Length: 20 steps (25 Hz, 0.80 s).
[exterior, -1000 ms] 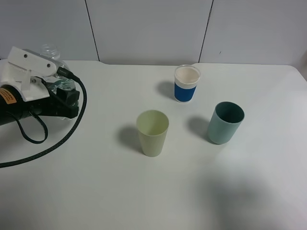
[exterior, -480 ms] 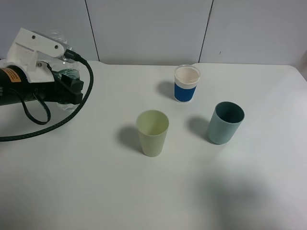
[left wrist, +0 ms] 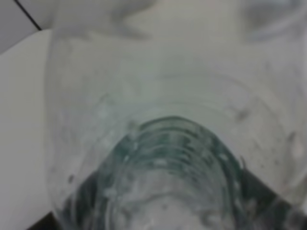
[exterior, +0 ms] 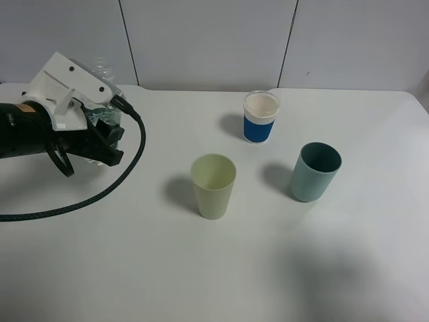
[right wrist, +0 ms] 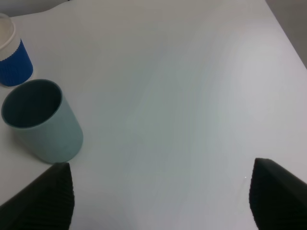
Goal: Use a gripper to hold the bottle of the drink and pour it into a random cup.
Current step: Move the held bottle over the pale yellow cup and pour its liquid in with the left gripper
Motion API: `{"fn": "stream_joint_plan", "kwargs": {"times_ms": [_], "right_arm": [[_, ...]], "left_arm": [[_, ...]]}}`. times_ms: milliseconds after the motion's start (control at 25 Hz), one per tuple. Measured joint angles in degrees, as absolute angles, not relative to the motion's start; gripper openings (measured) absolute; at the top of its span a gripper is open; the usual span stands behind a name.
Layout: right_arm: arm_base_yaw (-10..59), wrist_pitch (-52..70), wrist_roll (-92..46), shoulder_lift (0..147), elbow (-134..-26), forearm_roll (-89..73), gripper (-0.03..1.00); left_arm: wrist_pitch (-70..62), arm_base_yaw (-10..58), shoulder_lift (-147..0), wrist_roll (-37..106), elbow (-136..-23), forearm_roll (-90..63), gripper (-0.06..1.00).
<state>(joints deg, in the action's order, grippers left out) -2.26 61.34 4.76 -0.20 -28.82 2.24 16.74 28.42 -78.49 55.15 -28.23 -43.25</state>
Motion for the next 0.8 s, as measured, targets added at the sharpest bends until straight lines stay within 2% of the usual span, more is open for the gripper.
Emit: {"fn": "stream_joint_plan", "kwargs": {"times_ms": [360,800], "right_arm": [[-2.3,61.3,4.8,-0.2,-28.8,2.2,0.74],[-2.3,61.3,4.8,-0.2,-28.8,2.2,0.74]], "left_arm": [[25.1,37.3,-78.5,84.5,-31.0,-72.5,0.47],[38.1,45.5,-78.4,111.2,-33.6,-89.9,0.47]]}}
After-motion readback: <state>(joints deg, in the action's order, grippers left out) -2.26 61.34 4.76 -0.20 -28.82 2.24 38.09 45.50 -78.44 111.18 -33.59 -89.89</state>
